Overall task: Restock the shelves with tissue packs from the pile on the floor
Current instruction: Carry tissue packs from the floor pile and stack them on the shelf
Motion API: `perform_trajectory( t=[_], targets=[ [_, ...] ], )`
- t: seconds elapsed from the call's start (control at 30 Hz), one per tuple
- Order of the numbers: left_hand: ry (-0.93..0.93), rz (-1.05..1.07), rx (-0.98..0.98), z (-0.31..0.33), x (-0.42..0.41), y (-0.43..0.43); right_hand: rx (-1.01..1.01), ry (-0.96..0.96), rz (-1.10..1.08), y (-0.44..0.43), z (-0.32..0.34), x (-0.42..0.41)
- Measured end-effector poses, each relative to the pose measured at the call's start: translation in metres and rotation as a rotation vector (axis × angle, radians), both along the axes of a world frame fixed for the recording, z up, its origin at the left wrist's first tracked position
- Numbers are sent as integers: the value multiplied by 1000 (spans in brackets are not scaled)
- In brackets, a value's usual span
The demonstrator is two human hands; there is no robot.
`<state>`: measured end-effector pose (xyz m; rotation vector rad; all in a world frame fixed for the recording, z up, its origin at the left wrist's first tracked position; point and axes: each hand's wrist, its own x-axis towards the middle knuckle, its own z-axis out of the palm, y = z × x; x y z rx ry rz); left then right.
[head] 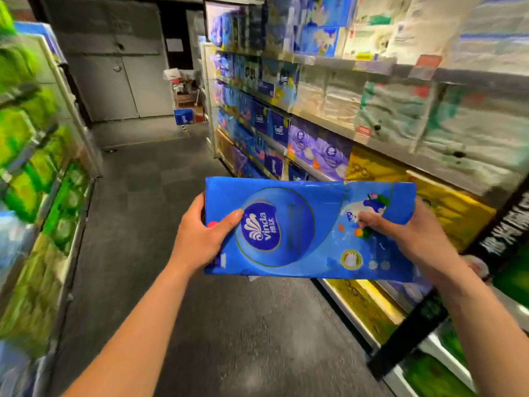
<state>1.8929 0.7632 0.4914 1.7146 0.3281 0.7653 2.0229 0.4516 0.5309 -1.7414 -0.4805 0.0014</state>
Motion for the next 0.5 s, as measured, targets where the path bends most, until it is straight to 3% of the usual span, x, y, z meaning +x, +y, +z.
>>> perform_trajectory(
  t=[0.2, 0.5],
  targets=[
    [-30, -2, -127, 6, 144, 133, 21, 33, 9, 140, 14, 154],
    [2, -218, -74, 18, 387, 358, 74, 0, -189, 342, -4, 341]
  ],
)
